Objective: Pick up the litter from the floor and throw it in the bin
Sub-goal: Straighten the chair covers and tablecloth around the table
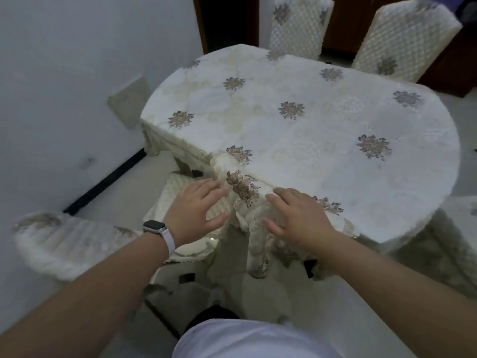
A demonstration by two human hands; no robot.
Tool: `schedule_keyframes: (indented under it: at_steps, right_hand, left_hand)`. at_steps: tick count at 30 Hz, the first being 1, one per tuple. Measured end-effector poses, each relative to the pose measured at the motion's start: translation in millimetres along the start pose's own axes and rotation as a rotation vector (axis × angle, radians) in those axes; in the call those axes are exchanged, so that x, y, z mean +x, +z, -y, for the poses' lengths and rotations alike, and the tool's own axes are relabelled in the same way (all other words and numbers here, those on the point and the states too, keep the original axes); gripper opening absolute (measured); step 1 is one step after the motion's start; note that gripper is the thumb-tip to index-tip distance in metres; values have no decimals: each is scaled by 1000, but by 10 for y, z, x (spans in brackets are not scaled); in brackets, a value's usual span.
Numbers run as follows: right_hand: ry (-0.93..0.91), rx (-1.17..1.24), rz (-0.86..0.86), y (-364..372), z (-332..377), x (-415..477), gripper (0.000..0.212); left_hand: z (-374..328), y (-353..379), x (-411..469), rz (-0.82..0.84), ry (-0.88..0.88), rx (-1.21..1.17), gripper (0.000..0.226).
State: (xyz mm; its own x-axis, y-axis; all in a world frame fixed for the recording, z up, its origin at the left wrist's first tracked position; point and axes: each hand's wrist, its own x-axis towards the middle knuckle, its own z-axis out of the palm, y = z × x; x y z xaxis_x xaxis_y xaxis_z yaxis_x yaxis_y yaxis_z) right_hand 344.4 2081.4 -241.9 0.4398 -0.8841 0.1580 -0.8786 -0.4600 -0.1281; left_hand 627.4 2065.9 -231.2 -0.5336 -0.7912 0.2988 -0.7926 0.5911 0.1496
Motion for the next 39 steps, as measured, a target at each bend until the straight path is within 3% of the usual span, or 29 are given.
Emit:
schedule_keyframes:
  at_steps: [10,23,39]
  right_hand:
    - [-295,74,43,-92,704,153,60]
    - [-537,180,50,116,2041,611,56]
    - [-692,337,161,891,2760,988,57]
  left_hand:
    - [-149,-447,-1257,-65,-391,132,52]
    - [463,-750,-2505,-26,-870,194,56]
    - [615,-658,-2848,43,-857,179,62]
